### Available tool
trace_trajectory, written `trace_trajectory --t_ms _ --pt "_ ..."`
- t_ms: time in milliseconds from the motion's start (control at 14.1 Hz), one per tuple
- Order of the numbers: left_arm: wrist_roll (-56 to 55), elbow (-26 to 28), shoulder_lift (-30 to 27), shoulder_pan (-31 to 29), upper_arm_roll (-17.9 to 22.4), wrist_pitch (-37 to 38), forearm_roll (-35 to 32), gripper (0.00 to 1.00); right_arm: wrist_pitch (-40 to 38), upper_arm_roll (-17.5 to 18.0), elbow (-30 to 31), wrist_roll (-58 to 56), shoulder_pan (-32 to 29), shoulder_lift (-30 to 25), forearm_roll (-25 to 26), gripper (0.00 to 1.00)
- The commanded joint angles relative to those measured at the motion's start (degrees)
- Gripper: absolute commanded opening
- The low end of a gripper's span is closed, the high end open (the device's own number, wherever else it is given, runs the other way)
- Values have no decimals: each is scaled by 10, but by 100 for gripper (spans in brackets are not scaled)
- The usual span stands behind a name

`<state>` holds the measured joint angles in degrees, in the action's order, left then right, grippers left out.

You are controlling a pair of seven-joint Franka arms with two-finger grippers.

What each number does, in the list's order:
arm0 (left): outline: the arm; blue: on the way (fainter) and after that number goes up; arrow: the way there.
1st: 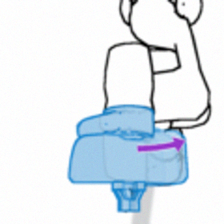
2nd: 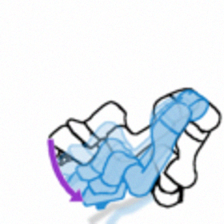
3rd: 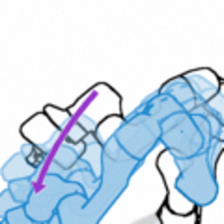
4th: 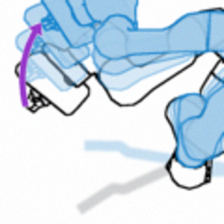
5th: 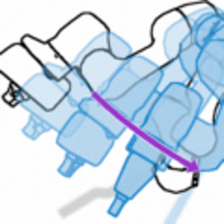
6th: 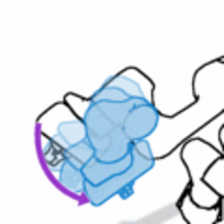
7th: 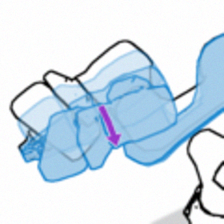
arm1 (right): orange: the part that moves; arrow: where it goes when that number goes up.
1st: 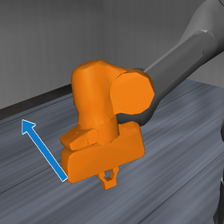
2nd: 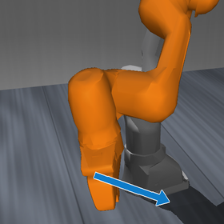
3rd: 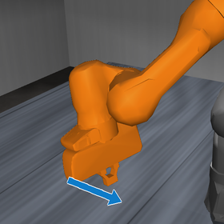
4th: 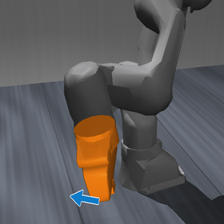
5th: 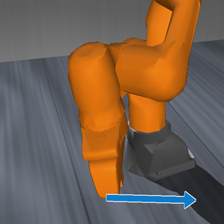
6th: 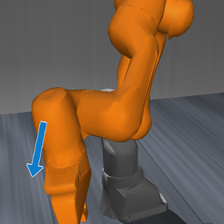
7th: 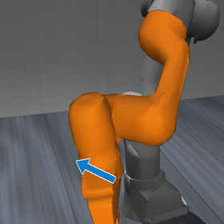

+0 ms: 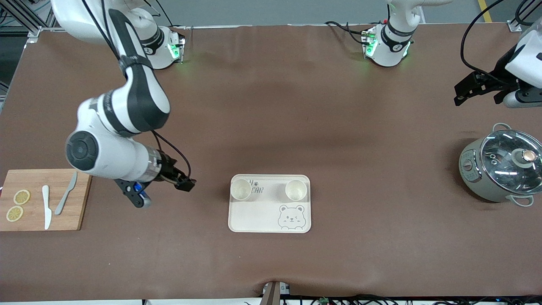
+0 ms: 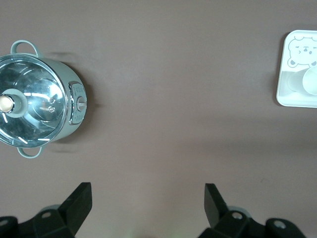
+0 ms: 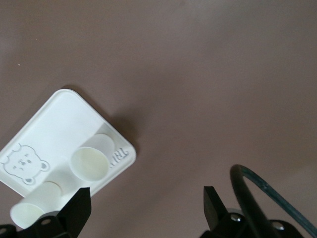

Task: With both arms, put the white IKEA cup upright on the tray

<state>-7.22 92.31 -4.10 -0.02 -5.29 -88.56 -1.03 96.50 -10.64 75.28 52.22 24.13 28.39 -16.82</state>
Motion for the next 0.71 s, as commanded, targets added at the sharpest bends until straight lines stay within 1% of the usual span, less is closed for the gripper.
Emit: trace_trajectory --t_ms 0,71,142,427,569,640 --pt "-3 -1 -7 -3 -4 13 -13 100 -61 4 19 -71 -40 -57 22 100" --pt "-4 -3 -7 -4 -4 13 -13 100 -82 3 27 -96 -53 -70 24 100" --pt "-3 -4 -6 -4 -4 14 -13 100 -88 3 41 -112 -70 -88 27 100" --pt "-10 -3 -5 -3 -4 14 -13 100 -81 3 125 -218 -101 -177 57 100" --pt "-9 -3 -6 -4 -4 23 -13 100 -78 3 144 -252 -123 -206 59 100" --pt "-9 -3 -9 -4 -4 27 -13 100 -76 2 145 -301 -142 -214 60 100"
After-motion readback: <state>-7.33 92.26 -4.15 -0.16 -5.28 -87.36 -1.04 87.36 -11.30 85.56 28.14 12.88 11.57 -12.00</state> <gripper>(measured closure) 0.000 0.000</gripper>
